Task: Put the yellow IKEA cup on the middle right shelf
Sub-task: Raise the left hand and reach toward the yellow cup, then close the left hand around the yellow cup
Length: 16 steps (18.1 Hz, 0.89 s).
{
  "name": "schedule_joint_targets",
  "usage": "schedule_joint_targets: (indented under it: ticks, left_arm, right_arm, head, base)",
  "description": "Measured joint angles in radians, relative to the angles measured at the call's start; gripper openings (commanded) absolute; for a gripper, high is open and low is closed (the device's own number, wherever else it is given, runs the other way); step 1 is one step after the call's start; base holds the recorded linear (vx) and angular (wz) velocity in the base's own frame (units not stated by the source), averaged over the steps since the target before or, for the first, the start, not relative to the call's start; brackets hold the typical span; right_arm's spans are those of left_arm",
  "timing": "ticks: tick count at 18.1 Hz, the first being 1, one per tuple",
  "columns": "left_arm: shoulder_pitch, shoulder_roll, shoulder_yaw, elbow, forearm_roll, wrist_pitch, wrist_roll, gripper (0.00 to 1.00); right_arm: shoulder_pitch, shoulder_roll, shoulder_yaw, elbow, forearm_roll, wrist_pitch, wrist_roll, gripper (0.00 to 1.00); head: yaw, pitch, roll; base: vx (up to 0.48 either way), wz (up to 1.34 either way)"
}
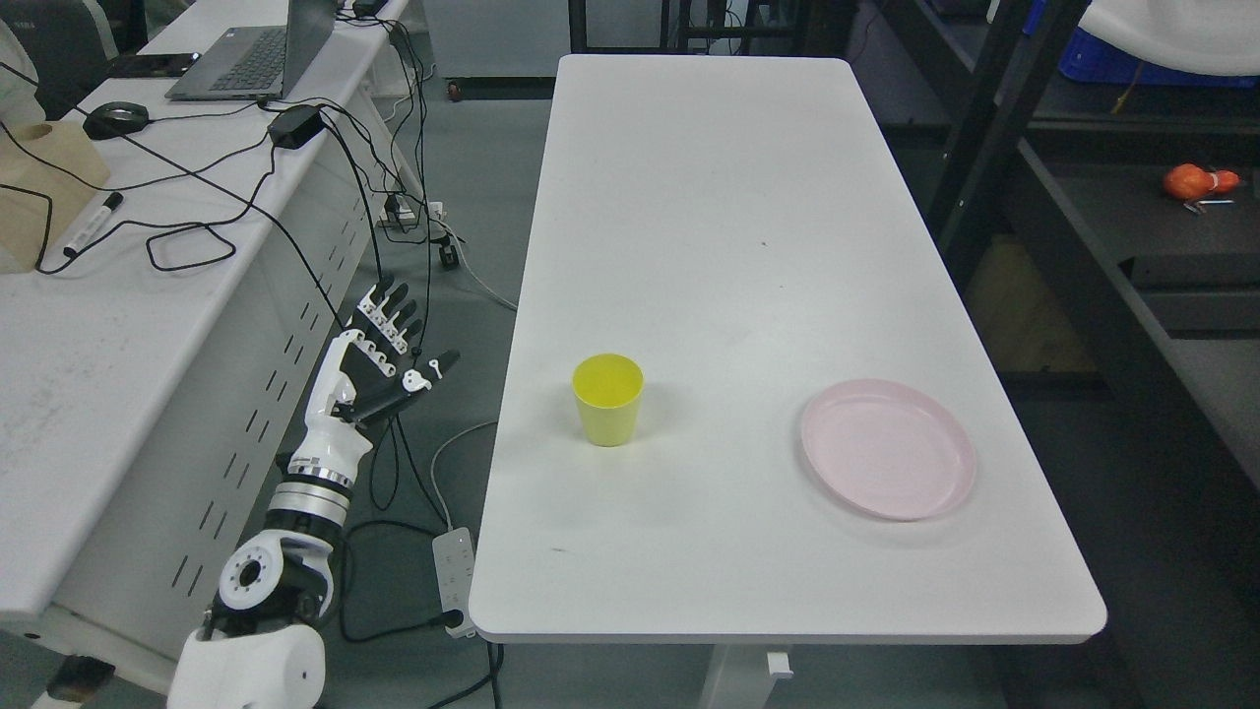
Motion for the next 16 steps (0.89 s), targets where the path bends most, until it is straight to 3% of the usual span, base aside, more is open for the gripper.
schedule_joint_targets:
  ticks: [7, 16]
  left_arm:
    - [-0.155, -0.015, -0.041, 0.197, -0.019, -0.005, -0.038, 0.98]
    - [-0.177, -0.041, -0.184, 0.301, -0.024, -0.005, -0.113, 0.98]
  right_arm:
    - [0.000, 0.000, 0.000, 0.000, 0.000, 0.000, 0.000, 0.99]
    - [0.000, 0.000, 0.000, 0.000, 0.000, 0.000, 0.000, 0.99]
  head:
    - [0.0000, 0.000, 0.000]
    - [0.0000, 0.000, 0.000]
  base:
    - [0.004, -0.02]
    - [-0.020, -0.03]
